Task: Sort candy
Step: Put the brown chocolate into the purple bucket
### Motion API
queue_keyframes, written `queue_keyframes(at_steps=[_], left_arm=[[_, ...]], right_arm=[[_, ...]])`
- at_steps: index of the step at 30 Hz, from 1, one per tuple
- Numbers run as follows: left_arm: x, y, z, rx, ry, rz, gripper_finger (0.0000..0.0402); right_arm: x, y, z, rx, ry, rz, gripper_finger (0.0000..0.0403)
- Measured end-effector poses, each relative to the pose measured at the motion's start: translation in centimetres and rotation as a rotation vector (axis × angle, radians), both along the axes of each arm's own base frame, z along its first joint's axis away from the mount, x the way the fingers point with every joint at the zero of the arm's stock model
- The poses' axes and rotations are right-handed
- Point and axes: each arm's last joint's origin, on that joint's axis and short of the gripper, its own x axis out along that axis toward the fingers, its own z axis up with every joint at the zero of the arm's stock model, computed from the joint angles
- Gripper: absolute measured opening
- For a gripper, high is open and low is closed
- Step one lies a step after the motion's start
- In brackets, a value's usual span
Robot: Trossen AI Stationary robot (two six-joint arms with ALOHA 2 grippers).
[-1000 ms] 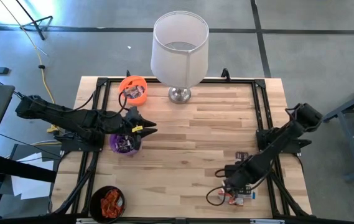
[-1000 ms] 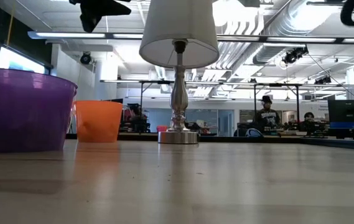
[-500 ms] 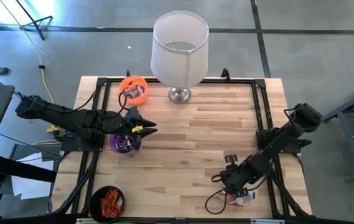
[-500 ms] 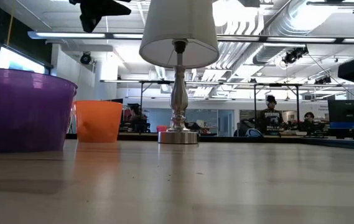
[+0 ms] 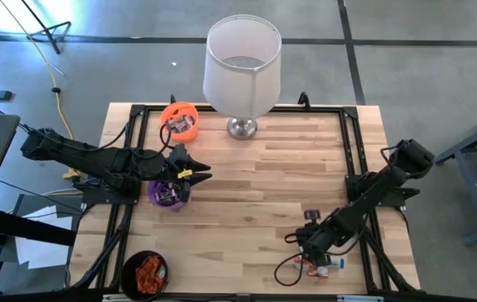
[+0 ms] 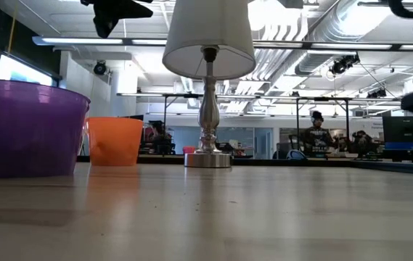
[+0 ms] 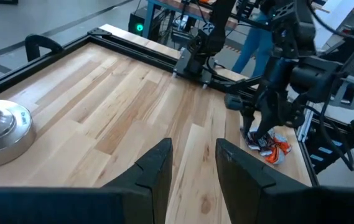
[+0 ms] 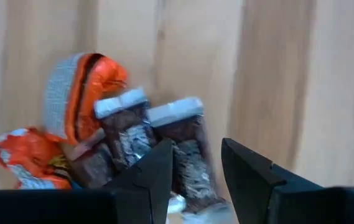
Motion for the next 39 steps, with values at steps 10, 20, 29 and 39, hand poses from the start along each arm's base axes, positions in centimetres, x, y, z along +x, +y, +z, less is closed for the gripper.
queue_keyframes(at_steps=[10, 20, 29, 39], left_arm=[[0.0, 0.0, 0.0, 0.001, -0.001, 0.000, 0.0110], [0.0, 0.0, 0.0, 0.002, -0.001, 0.000, 0.0110], [0.0, 0.0, 0.0, 0.051, 0.006, -0.016, 0.0110], [-0.1, 0.0, -0.2, 0.137, 0.045, -0.044, 0.0110]], right_arm=[[-1.1, -1.0, -2.2, 0.025, 0.005, -0.081, 0.0133], [-0.9, -1.0, -2.3, 0.034, -0.021, -0.106, 0.0025], [2.4, -2.5, -1.3, -0.055, -0.256, -0.188, 0.0011], [9.5, -9.6, 1.8, 0.010, -0.698, -0.446, 0.0008]])
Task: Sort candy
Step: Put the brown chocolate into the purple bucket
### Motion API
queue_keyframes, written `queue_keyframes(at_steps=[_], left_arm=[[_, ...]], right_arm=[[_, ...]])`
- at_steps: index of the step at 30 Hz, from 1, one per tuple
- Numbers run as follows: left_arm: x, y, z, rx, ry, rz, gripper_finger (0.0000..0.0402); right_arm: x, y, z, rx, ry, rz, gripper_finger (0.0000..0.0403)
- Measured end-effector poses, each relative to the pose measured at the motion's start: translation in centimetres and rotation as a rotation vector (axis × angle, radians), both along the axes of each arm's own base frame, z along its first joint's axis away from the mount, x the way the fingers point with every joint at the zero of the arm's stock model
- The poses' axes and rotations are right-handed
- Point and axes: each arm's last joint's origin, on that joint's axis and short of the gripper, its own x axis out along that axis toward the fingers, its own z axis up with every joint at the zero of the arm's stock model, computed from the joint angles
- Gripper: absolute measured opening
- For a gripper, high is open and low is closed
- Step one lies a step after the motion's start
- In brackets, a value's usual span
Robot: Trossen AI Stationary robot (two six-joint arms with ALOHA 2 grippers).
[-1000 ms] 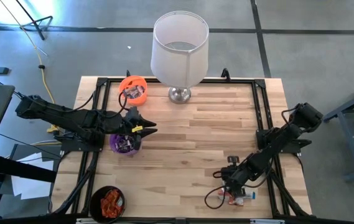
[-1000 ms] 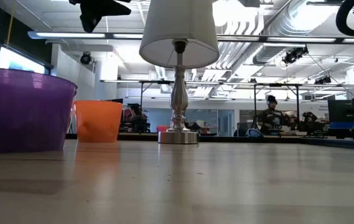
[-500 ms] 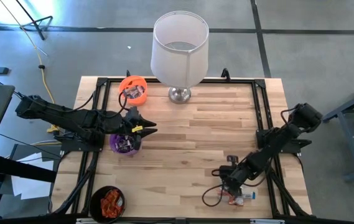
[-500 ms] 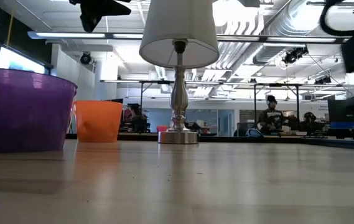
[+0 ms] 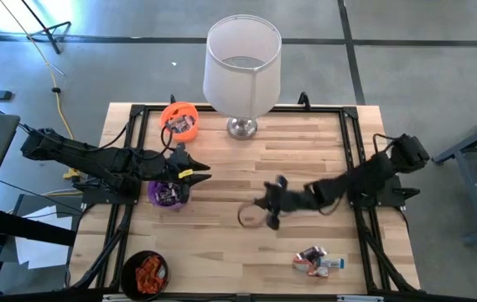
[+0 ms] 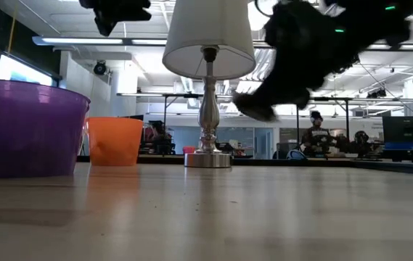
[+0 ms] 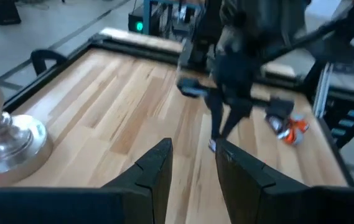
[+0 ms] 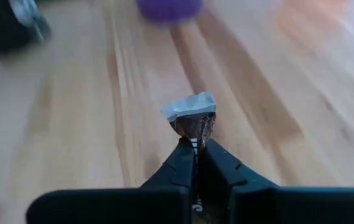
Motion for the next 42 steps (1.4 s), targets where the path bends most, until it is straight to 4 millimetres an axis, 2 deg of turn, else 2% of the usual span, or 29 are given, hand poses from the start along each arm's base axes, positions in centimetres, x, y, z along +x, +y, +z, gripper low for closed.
queue_keyframes(at_steps=[4, 7, 11, 18, 23, 32, 42], left_arm=[[-0.2, 0.1, -0.6, 0.015, 0.063, 0.000, 0.0110], [-0.4, 0.1, -0.8, 0.021, 0.094, 0.000, 0.0110], [-0.4, 0.1, -0.9, 0.024, 0.104, 0.000, 0.0110], [-0.4, 0.1, -1.0, 0.051, 0.114, -0.005, 0.0110], [-0.7, 0.5, -1.0, 0.080, 0.114, 0.126, 0.0110], [-2.9, 1.7, -0.3, 0.210, 0.113, 0.403, 0.0110], [-4.3, 2.1, 0.1, 0.240, 0.123, 0.437, 0.0110]], right_arm=[[1.6, -2.8, 1.4, 0.077, -0.150, 0.024, 0.0006], [2.8, -4.1, 2.4, 0.092, -0.219, 0.023, 0.0006], [5.5, -4.6, 3.1, 0.053, -0.205, 0.082, 0.0006], [11.7, -5.0, 4.3, -0.069, -0.174, 0.138, 0.0005], [15.1, -5.9, 4.8, -0.083, -0.215, 0.115, 0.0005], [18.2, -7.1, 3.8, -0.053, -0.363, 0.144, 0.0005], [21.0, -6.9, 3.8, -0.055, -0.463, 0.154, 0.0005]])
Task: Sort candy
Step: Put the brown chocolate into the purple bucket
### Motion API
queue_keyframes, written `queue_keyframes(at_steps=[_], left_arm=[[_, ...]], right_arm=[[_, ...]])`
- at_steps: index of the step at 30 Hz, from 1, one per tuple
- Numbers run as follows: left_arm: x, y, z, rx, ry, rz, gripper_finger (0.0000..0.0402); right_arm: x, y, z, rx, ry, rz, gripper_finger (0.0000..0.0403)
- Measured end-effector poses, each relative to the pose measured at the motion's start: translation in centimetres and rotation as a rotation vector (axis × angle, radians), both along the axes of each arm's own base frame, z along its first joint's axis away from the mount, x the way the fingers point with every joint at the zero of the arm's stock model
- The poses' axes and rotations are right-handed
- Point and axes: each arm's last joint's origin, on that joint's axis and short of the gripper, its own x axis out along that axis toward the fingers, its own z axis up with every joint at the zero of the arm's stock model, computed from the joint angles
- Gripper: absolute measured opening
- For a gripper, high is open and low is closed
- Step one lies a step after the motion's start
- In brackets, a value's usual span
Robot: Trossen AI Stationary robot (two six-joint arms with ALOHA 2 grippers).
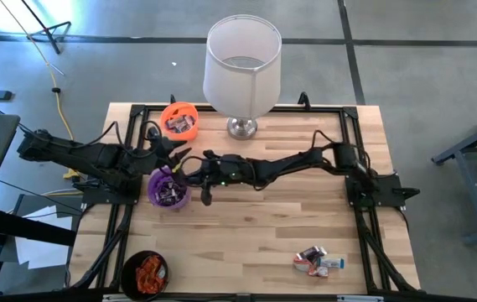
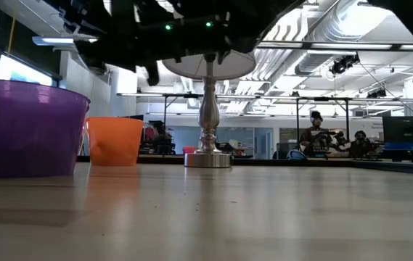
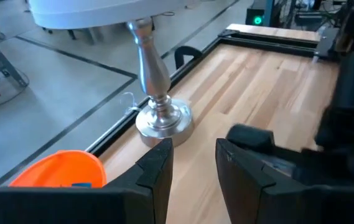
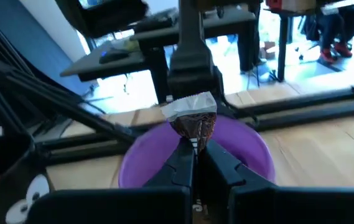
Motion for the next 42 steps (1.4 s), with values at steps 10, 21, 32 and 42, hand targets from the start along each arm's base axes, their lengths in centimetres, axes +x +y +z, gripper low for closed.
queue_keyframes(at_steps=[10, 21, 32, 42], left_arm=[[-0.5, 0.2, -0.2, 0.000, 0.026, 0.022, 0.0110], [-0.7, 0.2, -0.3, 0.001, 0.037, 0.025, 0.0110], [-0.7, 0.1, -0.3, -0.022, 0.033, -0.002, 0.0110], [-0.8, 0.1, -0.2, -0.044, 0.026, -0.018, 0.0110]], right_arm=[[3.9, 0.2, -0.5, 0.002, -0.060, 0.069, 0.0006], [4.6, 0.0, -1.6, 0.028, 0.014, 0.061, 0.0128], [4.0, -0.1, -1.8, 0.100, 0.169, 0.060, 0.0194], [0.8, 0.2, 2.4, 0.063, 0.419, 0.077, 0.0188]])
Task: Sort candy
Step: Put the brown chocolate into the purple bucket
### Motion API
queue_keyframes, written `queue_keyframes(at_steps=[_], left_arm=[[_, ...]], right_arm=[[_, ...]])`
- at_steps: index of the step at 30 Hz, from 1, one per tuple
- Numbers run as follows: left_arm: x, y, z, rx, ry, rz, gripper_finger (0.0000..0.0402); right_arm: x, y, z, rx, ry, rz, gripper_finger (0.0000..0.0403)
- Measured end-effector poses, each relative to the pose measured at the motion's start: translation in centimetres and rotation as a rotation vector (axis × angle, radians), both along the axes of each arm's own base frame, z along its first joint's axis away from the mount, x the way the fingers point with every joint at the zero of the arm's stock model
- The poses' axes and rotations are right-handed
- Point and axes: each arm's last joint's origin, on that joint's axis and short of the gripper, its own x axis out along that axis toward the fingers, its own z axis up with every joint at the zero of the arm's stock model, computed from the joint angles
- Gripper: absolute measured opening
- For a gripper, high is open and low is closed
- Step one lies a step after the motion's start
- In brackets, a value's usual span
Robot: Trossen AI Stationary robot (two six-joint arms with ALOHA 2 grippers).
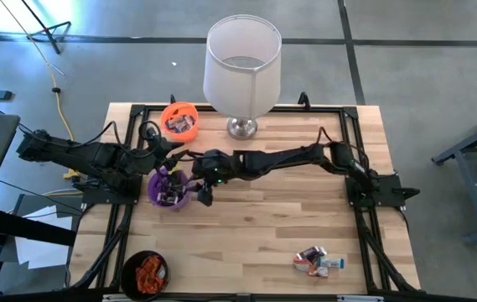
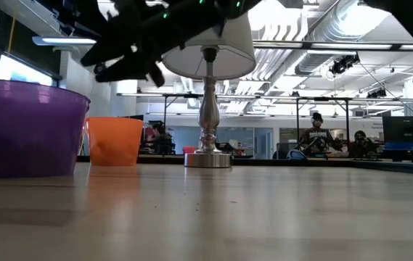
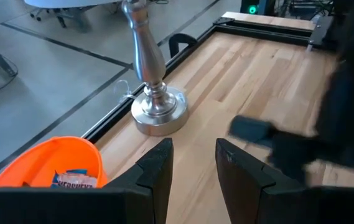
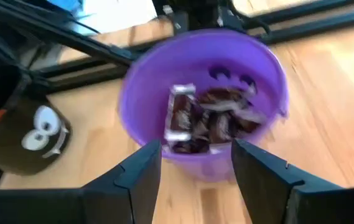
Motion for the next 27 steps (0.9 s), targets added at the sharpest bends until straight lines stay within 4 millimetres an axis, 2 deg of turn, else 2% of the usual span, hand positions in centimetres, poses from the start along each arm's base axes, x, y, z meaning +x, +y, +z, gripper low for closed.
queue_keyframes(at_steps=[5, 10, 17, 21, 27], left_arm=[[0.0, 0.0, 0.0, -0.012, -0.004, -0.001, 0.0110], [0.1, -0.1, -0.1, -0.060, -0.010, -0.037, 0.0110], [0.1, -0.3, -0.2, -0.116, -0.010, -0.087, 0.0110], [0.1, -0.3, -0.2, -0.120, -0.014, -0.087, 0.0110], [0.1, -0.3, -0.2, -0.133, -0.023, -0.079, 0.0110]], right_arm=[[-1.6, 0.9, 1.3, -0.100, 0.102, -0.051, 0.0187], [-3.3, 0.4, 2.0, -0.135, 0.235, -0.109, 0.0187], [-7.6, 1.5, 1.3, -0.163, 0.643, -0.178, 0.0187], [-10.4, 3.3, 0.6, -0.213, 0.907, -0.236, 0.0187], [-13.8, 7.5, 0.9, -0.273, 1.119, -0.304, 0.0187]])
